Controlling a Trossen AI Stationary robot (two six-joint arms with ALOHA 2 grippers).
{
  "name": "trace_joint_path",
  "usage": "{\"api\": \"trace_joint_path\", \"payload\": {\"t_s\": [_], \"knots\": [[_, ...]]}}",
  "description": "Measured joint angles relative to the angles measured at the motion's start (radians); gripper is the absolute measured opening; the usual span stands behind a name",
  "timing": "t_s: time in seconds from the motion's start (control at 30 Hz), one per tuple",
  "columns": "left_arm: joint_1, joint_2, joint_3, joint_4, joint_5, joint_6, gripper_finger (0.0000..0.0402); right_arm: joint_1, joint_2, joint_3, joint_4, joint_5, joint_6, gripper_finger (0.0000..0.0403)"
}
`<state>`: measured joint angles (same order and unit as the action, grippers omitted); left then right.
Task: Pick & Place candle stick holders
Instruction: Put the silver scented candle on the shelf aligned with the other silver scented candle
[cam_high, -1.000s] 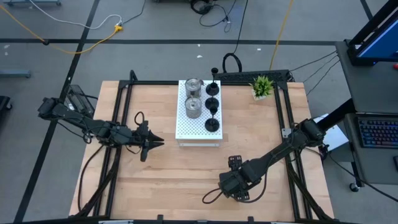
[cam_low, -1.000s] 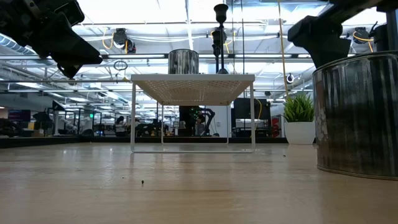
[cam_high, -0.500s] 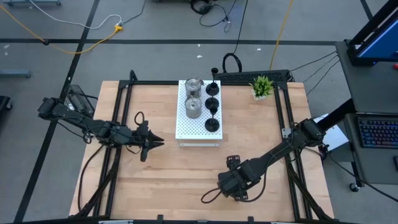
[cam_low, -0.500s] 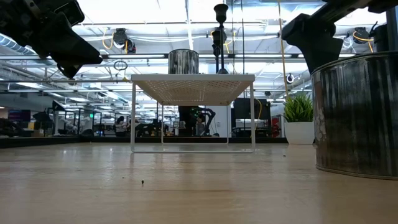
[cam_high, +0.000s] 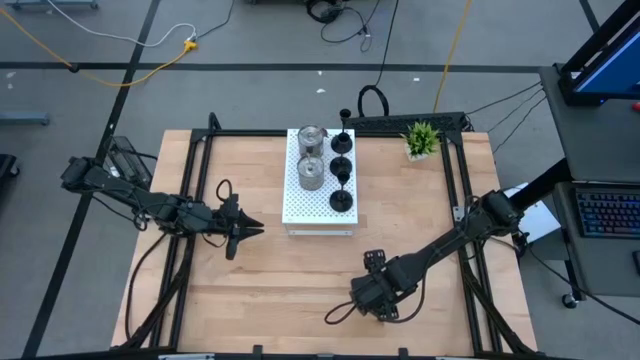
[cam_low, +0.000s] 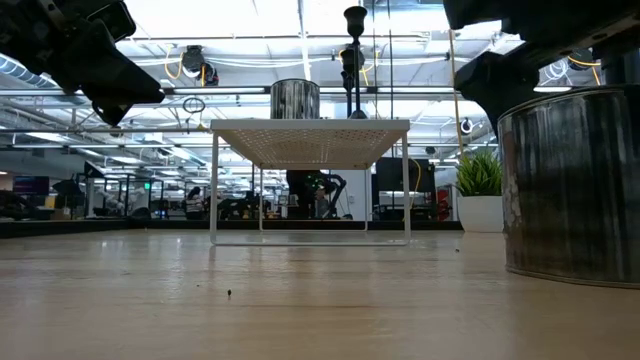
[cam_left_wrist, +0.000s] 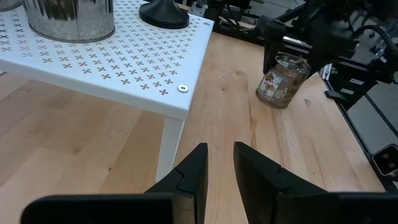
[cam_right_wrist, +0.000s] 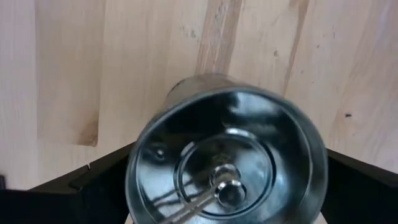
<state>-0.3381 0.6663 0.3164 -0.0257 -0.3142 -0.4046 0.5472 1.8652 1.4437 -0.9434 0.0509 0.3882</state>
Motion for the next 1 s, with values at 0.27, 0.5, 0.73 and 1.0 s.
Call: {"api": "trace_joint_path", "payload": {"t_s": [0.27, 0.5, 0.73, 1.0], "knots": [[0.000, 0.000, 0.000, 0.000, 0.000, 0.000, 0.0081, -0.007, 0.000, -0.006, 0.047, 0.001, -0.036, 0.0400], [0.000, 0.000, 0.000, 0.000, 0.000, 0.000, 0.0081, -0.034, 0.000, -0.057, 0.102, -0.105, -0.008, 0.0400], [0.000, 0.000, 0.000, 0.000, 0.000, 0.000, 0.0081, -0.044, 0.000, -0.065, 0.107, -0.133, -0.006, 0.0400], [0.000, 0.000, 0.000, 0.000, 0.000, 0.000, 0.0081, -0.044, 0.000, -0.065, 0.102, -0.131, 0.000, 0.0400]]}}
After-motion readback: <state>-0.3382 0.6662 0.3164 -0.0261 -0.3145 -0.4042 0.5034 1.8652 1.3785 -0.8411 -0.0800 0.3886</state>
